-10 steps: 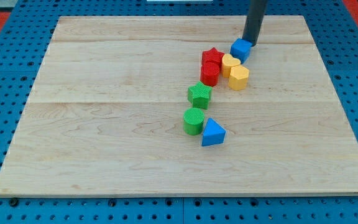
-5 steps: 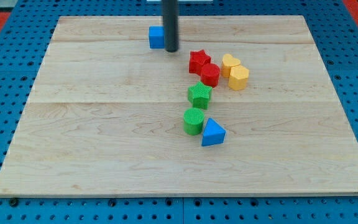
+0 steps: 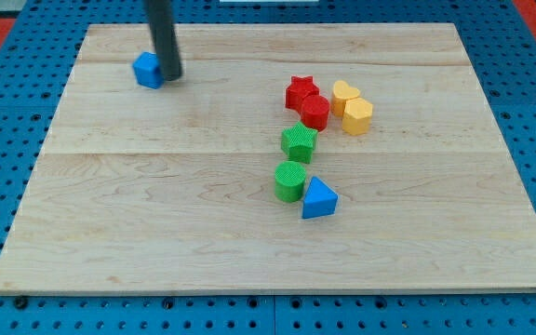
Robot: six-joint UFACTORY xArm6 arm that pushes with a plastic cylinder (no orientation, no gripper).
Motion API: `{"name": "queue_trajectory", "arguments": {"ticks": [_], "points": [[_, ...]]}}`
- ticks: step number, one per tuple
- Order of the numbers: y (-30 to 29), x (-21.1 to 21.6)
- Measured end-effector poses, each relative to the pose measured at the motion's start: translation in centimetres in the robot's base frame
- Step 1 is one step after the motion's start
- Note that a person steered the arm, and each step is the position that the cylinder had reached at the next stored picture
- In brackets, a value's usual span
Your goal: Move the blue cube to the top of the left
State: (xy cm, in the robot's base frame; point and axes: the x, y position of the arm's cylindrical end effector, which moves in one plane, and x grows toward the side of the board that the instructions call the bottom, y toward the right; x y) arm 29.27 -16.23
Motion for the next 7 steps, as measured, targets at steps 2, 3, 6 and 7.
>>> {"name": "queue_trajectory", "arguments": {"ticks": [2, 3, 6, 7], "points": [[-2.3, 4.4], [-9.4, 4.0], [-3.4, -0.2], [0.4, -1.4]]}}
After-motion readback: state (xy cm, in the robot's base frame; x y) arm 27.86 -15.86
